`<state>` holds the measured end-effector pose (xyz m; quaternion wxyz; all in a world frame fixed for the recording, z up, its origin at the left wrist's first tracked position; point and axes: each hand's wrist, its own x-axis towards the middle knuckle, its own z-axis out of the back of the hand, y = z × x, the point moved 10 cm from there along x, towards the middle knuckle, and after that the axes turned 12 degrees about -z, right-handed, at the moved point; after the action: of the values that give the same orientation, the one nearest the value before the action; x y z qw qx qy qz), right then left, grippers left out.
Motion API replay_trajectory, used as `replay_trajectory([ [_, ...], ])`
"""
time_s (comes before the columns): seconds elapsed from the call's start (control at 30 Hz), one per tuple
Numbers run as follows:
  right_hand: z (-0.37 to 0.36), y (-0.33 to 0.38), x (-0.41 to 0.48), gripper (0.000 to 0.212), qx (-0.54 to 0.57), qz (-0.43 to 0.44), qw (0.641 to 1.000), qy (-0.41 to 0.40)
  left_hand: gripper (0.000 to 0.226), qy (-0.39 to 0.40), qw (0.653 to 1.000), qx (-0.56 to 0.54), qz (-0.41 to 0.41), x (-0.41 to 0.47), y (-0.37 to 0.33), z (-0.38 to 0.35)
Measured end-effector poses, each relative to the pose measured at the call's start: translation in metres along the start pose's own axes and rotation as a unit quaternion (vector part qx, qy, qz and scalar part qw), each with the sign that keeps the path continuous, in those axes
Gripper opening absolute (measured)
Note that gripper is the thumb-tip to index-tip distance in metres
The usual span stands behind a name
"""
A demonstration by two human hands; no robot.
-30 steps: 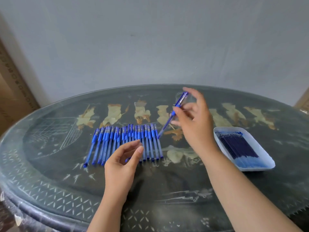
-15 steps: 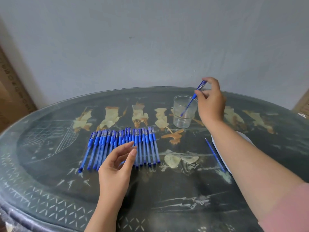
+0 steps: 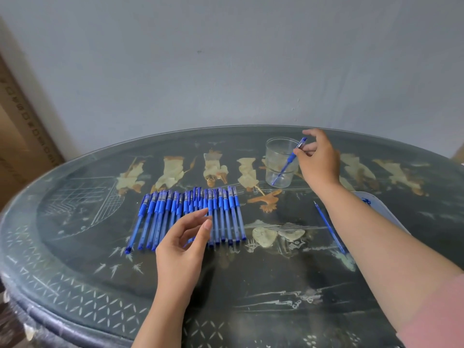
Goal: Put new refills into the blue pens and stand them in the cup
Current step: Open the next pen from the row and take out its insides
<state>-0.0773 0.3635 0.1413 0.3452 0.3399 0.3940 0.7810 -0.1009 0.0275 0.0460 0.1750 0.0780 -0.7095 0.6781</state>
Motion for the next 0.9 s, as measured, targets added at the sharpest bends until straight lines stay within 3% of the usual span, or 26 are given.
replay_trajectory([
  [0.13, 0.005, -0.010, -0.004, 0.038, -0.007, -0.021, 1.000, -0.019, 0.019, 0.003, 1.000, 0.002, 0.003, 0.000, 0.000, 0.001],
  [0.23, 0.016, -0.013, -0.030, 0.040, 0.010, -0.025, 0.996, -0.089, 0.020, 0.005, 1.000, 0.004, 0.006, -0.001, -0.001, 0.001],
  [0.3, 0.011, -0.017, -0.057, 0.030, 0.006, -0.028, 0.994, -0.104, 0.020, 0.006, 1.000, 0.006, 0.008, -0.001, -0.001, 0.000],
  [0.4, -0.042, -0.024, -0.096, 0.009, -0.066, -0.035, 0.997, 0.035, 0.020, 0.010, 1.000, 0.006, 0.007, -0.002, -0.003, 0.000],
  [0.5, -0.082, -0.031, -0.128, 0.019, -0.111, -0.050, 0.981, 0.151, 0.020, 0.010, 1.000, 0.004, 0.006, -0.002, -0.005, 0.000],
  [0.7, -0.093, -0.020, -0.140, 0.024, -0.202, -0.007, 0.969, 0.142, 0.020, 0.009, 1.000, 0.008, 0.002, -0.002, -0.004, 0.001],
  [0.9, -0.103, -0.028, -0.137, 0.035, -0.235, -0.037, 0.963, 0.124, 0.021, 0.014, 1.000, 0.010, 0.002, -0.002, -0.002, 0.000],
])
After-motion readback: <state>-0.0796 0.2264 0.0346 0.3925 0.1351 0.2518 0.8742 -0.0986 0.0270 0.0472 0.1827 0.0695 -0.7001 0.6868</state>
